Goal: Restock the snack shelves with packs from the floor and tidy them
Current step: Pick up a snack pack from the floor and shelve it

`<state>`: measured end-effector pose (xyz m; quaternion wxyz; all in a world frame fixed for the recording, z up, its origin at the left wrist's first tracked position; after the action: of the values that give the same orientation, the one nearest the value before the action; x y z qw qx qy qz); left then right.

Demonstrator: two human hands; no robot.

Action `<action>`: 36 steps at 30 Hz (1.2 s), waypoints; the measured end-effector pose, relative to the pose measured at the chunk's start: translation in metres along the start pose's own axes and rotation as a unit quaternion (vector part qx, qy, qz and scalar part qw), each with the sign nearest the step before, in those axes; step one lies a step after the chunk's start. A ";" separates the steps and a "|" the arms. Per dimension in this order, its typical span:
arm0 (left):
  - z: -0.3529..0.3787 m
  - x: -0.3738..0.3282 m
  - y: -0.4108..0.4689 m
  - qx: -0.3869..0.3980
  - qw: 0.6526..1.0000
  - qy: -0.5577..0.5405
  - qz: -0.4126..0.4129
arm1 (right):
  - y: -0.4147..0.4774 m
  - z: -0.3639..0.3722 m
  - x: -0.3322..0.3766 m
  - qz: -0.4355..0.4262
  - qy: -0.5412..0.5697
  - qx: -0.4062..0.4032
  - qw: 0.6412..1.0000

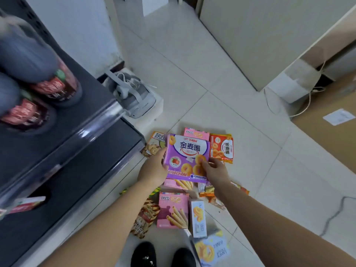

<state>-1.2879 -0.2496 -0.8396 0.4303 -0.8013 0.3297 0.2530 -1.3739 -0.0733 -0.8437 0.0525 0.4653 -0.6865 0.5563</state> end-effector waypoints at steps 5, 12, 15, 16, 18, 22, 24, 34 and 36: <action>-0.073 -0.072 -0.080 -0.038 0.998 -0.043 0.008 | -0.099 -0.037 0.084 -0.062 -0.025 -0.017 0.998; -0.158 -0.154 -0.200 -0.121 0.986 -0.111 0.011 | -0.218 -0.076 0.175 -0.154 -0.085 -0.019 0.984; -0.189 -0.173 -0.251 -0.168 0.975 -0.147 0.013 | -0.263 -0.081 0.206 -0.206 -0.117 0.006 0.972; -0.198 -0.177 -0.269 -0.190 0.969 -0.157 0.010 | -0.279 -0.080 0.214 -0.219 -0.117 0.021 0.968; -0.214 -0.181 -0.305 -0.234 0.958 -0.166 0.003 | -0.311 -0.076 0.225 -0.248 -0.118 0.046 0.960; -0.237 -0.171 -0.383 -0.319 0.930 -0.180 -0.028 | -0.377 -0.055 0.240 -0.315 -0.154 0.109 0.930; -0.245 -0.160 -0.424 -0.356 0.913 -0.192 -0.047 | -0.408 -0.039 0.242 -0.349 -0.178 0.144 0.909; -0.272 -0.081 -0.659 -0.563 0.781 -0.227 -0.149 | -0.601 0.079 0.203 -0.491 -0.238 0.357 0.758; -0.270 -0.069 -0.707 -0.600 0.747 -0.229 -0.171 | -0.647 0.097 0.188 -0.503 -0.245 0.395 0.729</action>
<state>-0.7729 -0.1684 -0.2873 -0.0404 -0.8552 -0.1417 0.4969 -0.9848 -0.2271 -0.3066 -0.0339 0.8413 -0.0591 0.5362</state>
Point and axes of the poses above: each hand's wrist, its own y-axis towards the middle knuckle, its own z-axis out of the palm, x = y × z, the point moved 4 cm from there along y, towards the middle knuckle, and after that the axes turned 8 degrees about -y, right-handed, at the moved point
